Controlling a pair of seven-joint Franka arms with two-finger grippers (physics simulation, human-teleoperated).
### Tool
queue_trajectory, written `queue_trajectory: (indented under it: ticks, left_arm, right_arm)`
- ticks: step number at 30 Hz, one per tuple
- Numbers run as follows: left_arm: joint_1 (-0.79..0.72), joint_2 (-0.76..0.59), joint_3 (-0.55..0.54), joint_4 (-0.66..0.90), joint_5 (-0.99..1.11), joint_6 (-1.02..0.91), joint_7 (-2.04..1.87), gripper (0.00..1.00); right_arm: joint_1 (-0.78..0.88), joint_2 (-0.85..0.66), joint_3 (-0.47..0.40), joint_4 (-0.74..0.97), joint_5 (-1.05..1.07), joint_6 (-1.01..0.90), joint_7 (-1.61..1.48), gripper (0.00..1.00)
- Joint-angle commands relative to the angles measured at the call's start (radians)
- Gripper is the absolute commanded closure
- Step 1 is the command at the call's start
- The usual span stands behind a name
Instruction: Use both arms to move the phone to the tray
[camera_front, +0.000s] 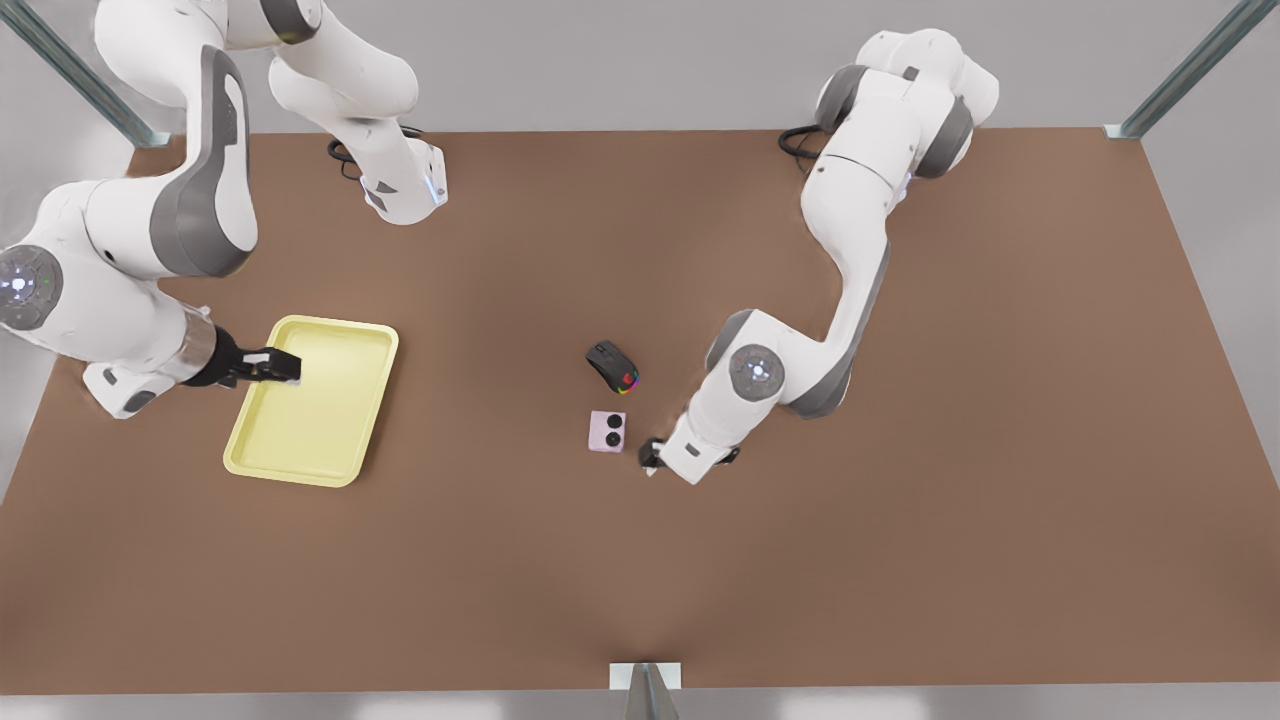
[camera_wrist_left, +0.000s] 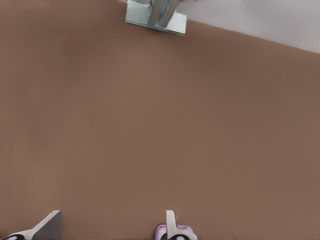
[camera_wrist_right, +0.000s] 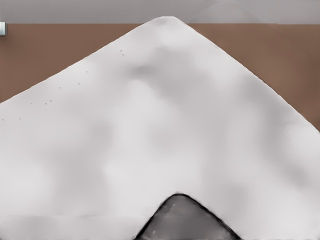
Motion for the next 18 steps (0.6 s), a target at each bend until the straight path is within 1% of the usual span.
queue_trajectory:
  ticks: [1, 2, 3, 4, 5, 6, 7, 8, 9, 10, 13, 14, 18]
  left_arm:
    - [0.083, -0.074, 0.042, -0.001, 0.001, -0.449, 0.164, 0.0]
    - [0.085, -0.1, 0.11, -0.003, 0.001, -0.474, 0.179, 0.0]
    - [0.087, -0.121, 0.191, -0.001, -0.002, -0.538, 0.323, 0.0]
    - [0.087, -0.137, 0.229, -0.001, -0.002, -0.577, 0.4, 0.0]
    - [0.093, -0.163, 0.266, 0.003, -0.022, -0.638, 0.486, 0.0]
    - [0.093, -0.19, 0.268, 0.009, -0.026, -0.677, 0.515, 0.0]
    - [0.091, -0.216, 0.274, 0.011, -0.016, -0.683, 0.645, 0.0]
    - [0.096, -0.237, 0.28, 0.008, -0.072, -0.683, 0.685, 0.0]
    - [0.096, -0.232, 0.285, 0.005, -0.077, -0.661, 0.687, 0.0]
    - [0.096, -0.229, 0.283, 0.005, -0.077, -0.66, 0.685, 0.0]
    - [0.096, -0.22, 0.283, 0.0, -0.077, -0.631, 0.687, 0.0]
    - [0.096, -0.218, 0.283, 0.0, -0.077, -0.629, 0.687, 0.0]
    - [0.097, -0.215, 0.283, 0.0, -0.077, -0.62, 0.688, 0.0]
  right_arm:
    - [0.104, 0.001, 0.004, -0.03, 0.015, 0.152, 0.288, 0.0]
    - [0.147, 0.038, 0.034, -0.022, 0.0, 0.196, 0.394, 0.0]
    - [0.195, 0.085, 0.045, -0.02, -0.006, 0.272, 0.511, 0.0]
    - [0.226, 0.119, 0.054, -0.002, -0.006, 0.302, 0.572, 0.0]
    - [0.267, 0.183, 0.059, 0.035, -0.003, 0.336, 0.65, 0.0]
    - [0.313, 0.23, 0.062, 0.062, -0.009, 0.345, 0.701, 0.0]
    - [0.348, 0.283, 0.06, 0.125, -0.023, 0.345, 0.744, 0.0]
    - [0.376, 0.323, 0.06, 0.164, -0.029, 0.347, 0.761, 0.0]
    - [0.425, 0.388, 0.056, 0.234, -0.048, 0.347, 0.836, 0.0]
    - [0.48, 0.427, 0.053, 0.256, -0.15, 0.356, 0.946, 0.0]
    - [0.5, 0.515, 0.07, 0.257, -0.15, 0.428, 1.246, 0.0]
    - [0.522, 0.55, 0.071, 0.26, -0.15, 0.471, 1.295, 0.0]
    - [0.542, 0.615, 0.074, 0.262, -0.15, 0.496, 1.408, 0.0]
